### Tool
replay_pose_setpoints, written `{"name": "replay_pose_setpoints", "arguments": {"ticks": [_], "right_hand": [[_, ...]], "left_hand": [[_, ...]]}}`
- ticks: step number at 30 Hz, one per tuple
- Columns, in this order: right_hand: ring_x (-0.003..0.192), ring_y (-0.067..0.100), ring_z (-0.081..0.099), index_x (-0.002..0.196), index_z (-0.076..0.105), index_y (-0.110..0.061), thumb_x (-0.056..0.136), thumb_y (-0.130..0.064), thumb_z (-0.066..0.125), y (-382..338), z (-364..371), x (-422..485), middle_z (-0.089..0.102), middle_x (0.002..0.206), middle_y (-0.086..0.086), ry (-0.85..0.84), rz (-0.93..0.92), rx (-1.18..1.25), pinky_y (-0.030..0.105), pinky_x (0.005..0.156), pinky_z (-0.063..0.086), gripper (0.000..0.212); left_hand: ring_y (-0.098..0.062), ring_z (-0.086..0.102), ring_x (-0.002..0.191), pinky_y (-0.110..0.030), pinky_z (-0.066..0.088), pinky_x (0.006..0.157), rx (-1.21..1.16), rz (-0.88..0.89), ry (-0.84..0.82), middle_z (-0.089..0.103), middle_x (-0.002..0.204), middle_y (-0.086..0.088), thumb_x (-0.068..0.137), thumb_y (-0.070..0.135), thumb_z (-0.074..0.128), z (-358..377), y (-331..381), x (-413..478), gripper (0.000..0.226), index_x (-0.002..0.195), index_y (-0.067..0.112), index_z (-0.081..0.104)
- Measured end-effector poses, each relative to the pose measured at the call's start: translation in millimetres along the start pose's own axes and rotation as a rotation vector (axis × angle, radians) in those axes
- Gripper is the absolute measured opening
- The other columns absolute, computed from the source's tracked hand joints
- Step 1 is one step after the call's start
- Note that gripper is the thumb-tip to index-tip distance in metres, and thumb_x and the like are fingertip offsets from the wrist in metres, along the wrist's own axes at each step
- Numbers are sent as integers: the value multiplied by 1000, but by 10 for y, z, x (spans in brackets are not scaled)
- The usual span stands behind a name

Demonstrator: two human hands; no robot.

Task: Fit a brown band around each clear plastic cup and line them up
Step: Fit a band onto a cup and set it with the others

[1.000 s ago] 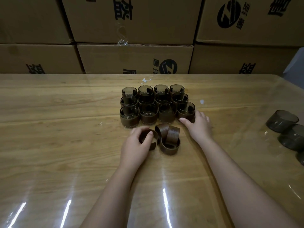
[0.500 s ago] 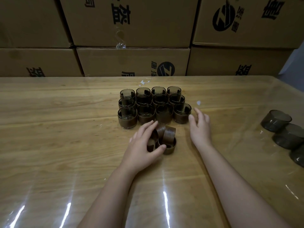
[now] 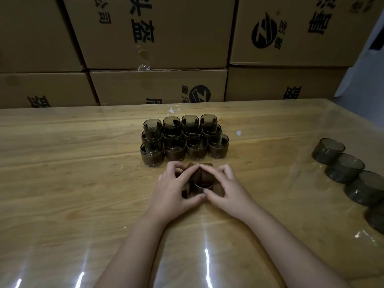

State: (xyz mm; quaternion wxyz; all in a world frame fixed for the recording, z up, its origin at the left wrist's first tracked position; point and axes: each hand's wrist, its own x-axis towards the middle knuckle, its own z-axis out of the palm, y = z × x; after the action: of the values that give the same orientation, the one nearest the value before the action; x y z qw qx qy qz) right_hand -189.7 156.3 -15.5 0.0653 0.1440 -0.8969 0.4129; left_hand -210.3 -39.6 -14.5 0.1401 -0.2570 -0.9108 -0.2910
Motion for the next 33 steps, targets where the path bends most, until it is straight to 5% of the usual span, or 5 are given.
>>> {"name": "replay_pose_setpoints", "arguments": {"ticks": [7, 17, 23, 29, 33], "right_hand": [[109, -11, 50, 129, 49, -45, 92, -26, 62, 7, -55, 2, 51, 121, -20, 43, 60, 239, 6, 87, 41, 44], [97, -9, 57, 117, 49, -48, 93, -30, 60, 117, -97, 38, 59, 110, -14, 144, 174, 349, 6, 75, 44, 32], [100, 16, 56, 134, 49, -20, 95, -32, 54, 480, -875, 180, 35, 143, 2, 533, 488, -90, 30, 84, 44, 41], [125, 38, 47, 144, 38, -7, 98, -32, 50, 785, -1671, 130, 0, 160, 10, 542, 843, -370, 38, 91, 46, 53], [85, 27, 54, 129, 49, 7, 101, -27, 46, 913, -1741, 121, 11, 155, 17, 436, 936, -425, 29, 70, 41, 44]], "left_hand": [[-12, 37, 133, -32, 27, 106, 27, 23, -43, 32, 148, 11, 74, 65, 53, 56, 18, -1, 79, 146, 36, 36], [-1, 44, 122, -22, 36, 103, -229, -126, 58, 47, 134, 16, 88, 30, 68, -6, 18, 15, 57, 139, 30, 46], [-1, 43, 121, -22, 35, 98, -230, -137, 25, 43, 133, 19, 88, 29, 67, 4, 3, 6, 51, 135, 34, 48], [-6, 45, 123, -25, 36, 101, -241, -136, 30, 48, 131, 15, 87, 25, 68, -5, 3, 17, 49, 134, 25, 53], [-5, 45, 123, -25, 36, 102, -247, -139, 30, 47, 131, 16, 88, 27, 67, -7, 5, 14, 49, 134, 27, 52]]}}
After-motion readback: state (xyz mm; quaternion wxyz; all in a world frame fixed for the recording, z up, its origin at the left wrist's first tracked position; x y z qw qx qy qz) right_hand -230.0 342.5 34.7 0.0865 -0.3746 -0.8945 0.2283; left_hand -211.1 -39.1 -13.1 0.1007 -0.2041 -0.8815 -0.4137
